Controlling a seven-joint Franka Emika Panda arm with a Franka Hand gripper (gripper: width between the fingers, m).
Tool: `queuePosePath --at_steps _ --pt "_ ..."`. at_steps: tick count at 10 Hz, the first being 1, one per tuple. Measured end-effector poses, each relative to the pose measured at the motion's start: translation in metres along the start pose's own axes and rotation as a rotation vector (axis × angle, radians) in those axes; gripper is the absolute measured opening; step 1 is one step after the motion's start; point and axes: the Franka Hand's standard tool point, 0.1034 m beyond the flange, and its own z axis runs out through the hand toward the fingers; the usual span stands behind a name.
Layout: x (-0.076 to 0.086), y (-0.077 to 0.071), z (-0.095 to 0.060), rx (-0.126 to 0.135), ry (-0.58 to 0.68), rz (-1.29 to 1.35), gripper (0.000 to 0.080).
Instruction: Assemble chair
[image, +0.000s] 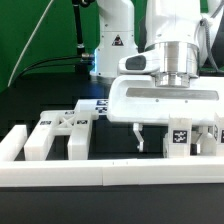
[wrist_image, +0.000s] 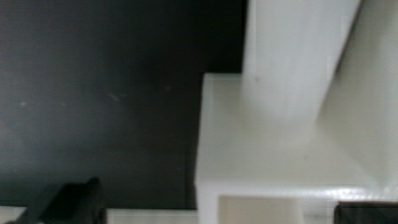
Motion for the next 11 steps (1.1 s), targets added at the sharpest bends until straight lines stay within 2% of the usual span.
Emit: queuePosePath --at_steps 1,2,3,4,5,6,7,11 --pt "0.0 0.0001 0.0 0.0 0.0 0.0 0.0624" --pt "0.0 0.0001 0.0 0.0 0.0 0.0 0.0449" --pt "0.0 0.0002 0.0 0.0 0.0 0.0 0.0449" --pt "-0.0007 0.0003 0.0001 0.0 -0.001 0.0 0.0252" --pt "-0.0008 0.0018 0.0003 -0.003 -0.002 0.002 0.0118" --pt "-0.001 0.0031 0.0003 -0.004 -0.002 0.001 0.0118" --pt "-0.0012 0.0031 0.0002 -0.004 -0.002 0.001 0.0041" --pt "-0.0012 0.0031 0.0002 -0.004 -0.002 0.001 0.0041"
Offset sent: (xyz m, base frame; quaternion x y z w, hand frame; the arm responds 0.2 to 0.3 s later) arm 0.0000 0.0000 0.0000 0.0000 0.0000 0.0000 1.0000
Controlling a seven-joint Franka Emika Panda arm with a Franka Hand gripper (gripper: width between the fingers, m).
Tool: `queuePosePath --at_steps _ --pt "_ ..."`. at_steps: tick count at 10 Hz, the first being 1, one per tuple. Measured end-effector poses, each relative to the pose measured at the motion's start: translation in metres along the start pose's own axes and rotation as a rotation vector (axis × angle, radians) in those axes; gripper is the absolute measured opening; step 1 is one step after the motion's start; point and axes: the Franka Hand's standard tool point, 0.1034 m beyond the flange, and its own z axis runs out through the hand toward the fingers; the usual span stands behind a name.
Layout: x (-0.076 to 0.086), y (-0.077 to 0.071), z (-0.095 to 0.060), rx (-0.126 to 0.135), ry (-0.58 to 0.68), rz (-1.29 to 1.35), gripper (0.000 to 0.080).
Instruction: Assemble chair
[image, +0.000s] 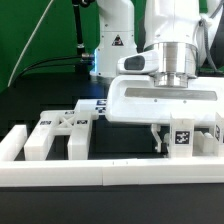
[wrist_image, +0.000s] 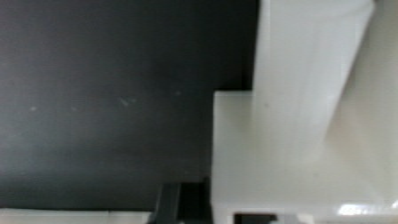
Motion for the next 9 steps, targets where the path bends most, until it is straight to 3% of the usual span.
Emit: queuePosePath --at_steps 4,6,9 --pt "0.0 0.002 -0.002 -0.001 -0.002 -0.013 0.0041" --pt "-0.004 0.015 -0.024 0.01 -0.087 0.006 0.0037" --pt "0.002 0.018 -0.065 0.076 -0.316 0.041 0.0019"
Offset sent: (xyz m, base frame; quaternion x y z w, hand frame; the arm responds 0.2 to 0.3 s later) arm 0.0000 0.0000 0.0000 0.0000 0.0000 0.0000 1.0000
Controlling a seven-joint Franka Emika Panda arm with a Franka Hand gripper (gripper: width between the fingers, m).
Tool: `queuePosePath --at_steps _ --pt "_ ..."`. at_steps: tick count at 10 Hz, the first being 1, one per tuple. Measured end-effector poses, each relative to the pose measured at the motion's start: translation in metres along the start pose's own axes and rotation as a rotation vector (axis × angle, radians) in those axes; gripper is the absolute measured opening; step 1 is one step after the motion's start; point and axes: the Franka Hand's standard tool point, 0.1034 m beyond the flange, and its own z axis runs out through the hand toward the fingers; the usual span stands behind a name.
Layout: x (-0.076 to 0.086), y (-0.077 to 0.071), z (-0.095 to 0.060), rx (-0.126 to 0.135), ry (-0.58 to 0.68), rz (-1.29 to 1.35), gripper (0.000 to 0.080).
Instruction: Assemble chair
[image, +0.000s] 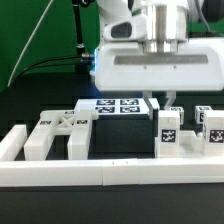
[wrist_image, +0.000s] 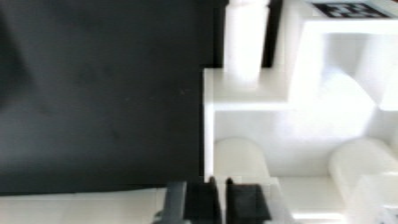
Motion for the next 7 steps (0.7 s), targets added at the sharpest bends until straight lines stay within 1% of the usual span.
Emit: queuePosePath --at_steps 1,2,3,5,6,7 --pt "0.008 0.005 -0.008 0.018 -0.085 0.017 0.0006" --pt "0.014 0.007 0.001 0.009 -0.075 0.02 0.0006" --pt "0.011 0.006 0.0 0.013 -0.094 0.02 0.0006" --pt "0.012 0.007 0.002 0.01 -0.086 0.019 0.0" --pt "0.014 0.008 0.005 0.0 -0.039 0.016 0.0186" --pt "0.015 0.008 0.005 -0.009 0.011 0.013 0.032"
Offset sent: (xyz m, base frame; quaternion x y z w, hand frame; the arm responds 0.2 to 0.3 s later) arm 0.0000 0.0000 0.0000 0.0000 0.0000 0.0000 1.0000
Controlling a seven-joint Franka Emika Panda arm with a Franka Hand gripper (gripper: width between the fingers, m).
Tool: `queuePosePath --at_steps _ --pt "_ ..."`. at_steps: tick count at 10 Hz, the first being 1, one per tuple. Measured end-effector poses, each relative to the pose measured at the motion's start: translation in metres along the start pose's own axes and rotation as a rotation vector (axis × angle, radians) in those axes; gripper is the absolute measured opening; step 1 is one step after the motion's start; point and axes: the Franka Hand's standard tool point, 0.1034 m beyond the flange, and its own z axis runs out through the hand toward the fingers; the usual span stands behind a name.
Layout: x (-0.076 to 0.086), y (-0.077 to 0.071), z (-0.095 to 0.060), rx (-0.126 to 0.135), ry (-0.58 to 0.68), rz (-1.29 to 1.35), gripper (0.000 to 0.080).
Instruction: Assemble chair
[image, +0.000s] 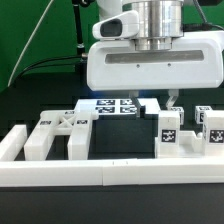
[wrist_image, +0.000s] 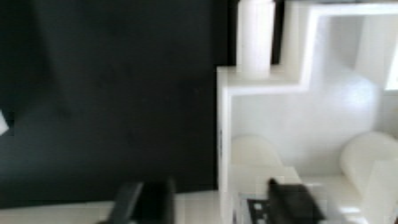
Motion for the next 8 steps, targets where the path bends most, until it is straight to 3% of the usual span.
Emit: queuePosePath --at_steps 1,2,3,8 --pt "0.0 0.003 0.002 -0.012 0.056 -0.001 0.032" --pt "-0.001 0.007 0.007 -0.025 0.09 -0.007 0.052" --pt "-0.001 0.01 0.013 -0.038 0.126 -0.02 0.061" --pt "-0.007 0.002 0.051 -0.054 0.129 -0.045 0.0649"
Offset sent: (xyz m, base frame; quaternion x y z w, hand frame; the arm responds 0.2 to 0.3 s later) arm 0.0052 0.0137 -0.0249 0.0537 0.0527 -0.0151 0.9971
